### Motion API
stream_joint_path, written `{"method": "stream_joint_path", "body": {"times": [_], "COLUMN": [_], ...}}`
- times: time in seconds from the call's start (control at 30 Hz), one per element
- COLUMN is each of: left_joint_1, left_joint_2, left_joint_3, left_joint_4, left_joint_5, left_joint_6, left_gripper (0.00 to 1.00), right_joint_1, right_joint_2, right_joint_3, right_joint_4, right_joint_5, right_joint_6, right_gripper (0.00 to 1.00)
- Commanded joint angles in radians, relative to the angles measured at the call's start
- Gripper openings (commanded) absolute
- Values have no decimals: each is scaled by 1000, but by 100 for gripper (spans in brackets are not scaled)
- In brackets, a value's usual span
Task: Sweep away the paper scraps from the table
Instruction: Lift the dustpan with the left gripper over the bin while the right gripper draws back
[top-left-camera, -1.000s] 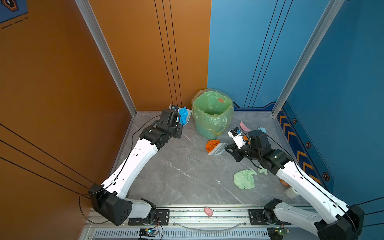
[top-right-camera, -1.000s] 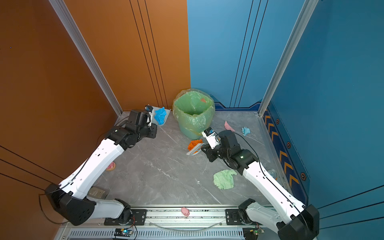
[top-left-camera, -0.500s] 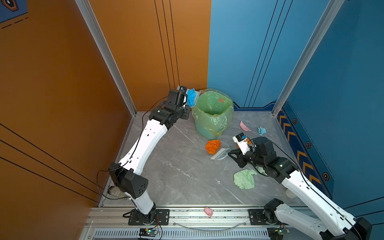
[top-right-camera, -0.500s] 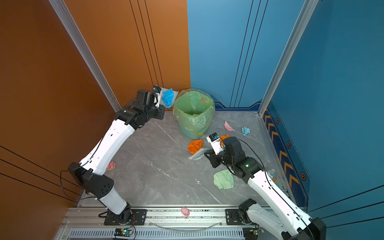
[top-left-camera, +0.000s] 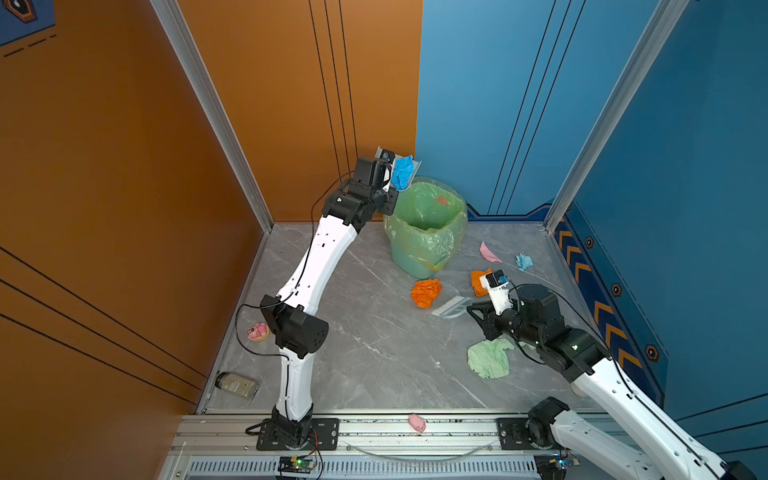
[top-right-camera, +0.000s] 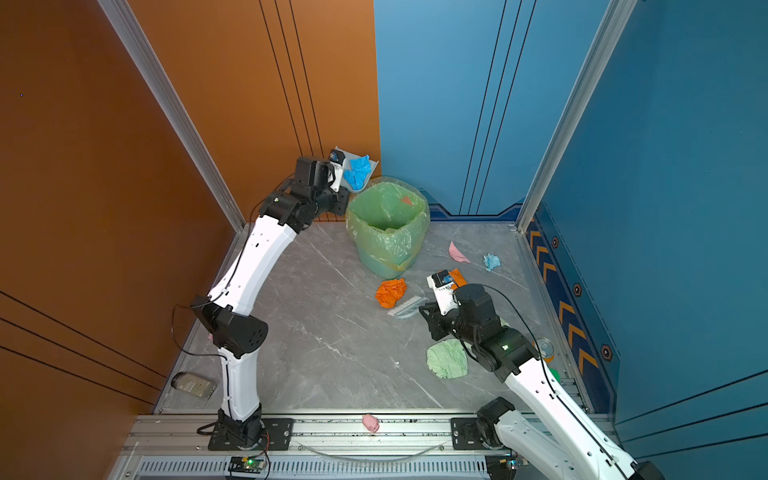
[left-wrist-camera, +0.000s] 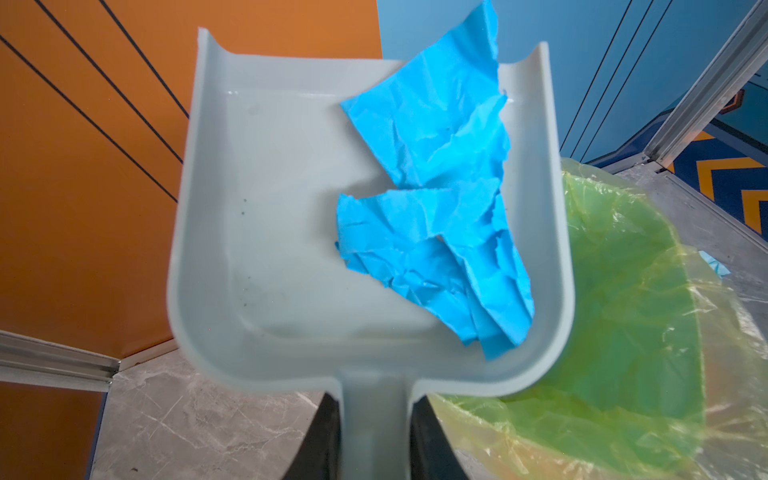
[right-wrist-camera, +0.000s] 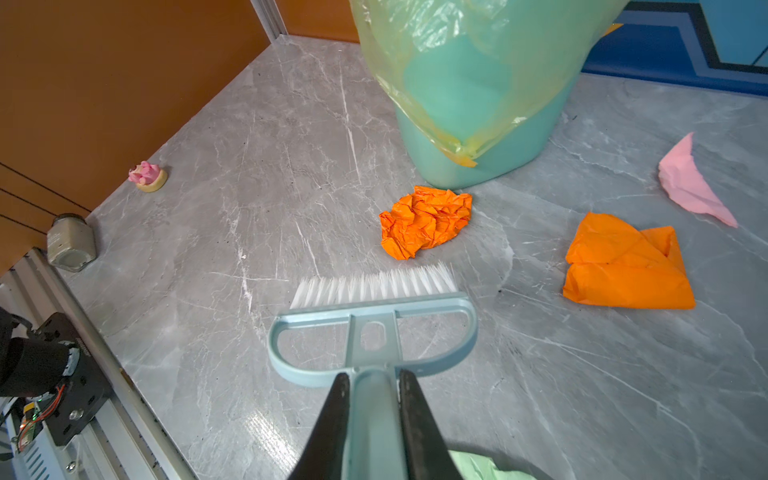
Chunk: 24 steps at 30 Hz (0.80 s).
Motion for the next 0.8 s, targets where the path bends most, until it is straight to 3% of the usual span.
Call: {"method": "stream_joint_path", "body": {"times": [0.0, 0.33, 0.53, 0.77], "left_joint_1": [-13, -37, -59, -97], "left_joint_2": [39, 160, 176, 193], "left_joint_3": [55, 160, 158, 154], "left_joint_4": [-17, -17, -17, -17], "left_joint_5": [51, 77, -13, -198], "left_joint_6": [10, 36, 132, 326], "left_gripper": [0, 0, 0, 0], "right_joint_1": [-2, 10, 13, 12], "right_joint_2": [-29, -37, -11, 61], "right_joint_3": [-21, -26, -37, -26], "right_joint_4": [11, 6, 57, 120], "right_joint_5": [48, 85, 86, 69], "right_joint_6": [52, 88, 98, 85], "right_gripper": [0, 0, 0, 0]}}
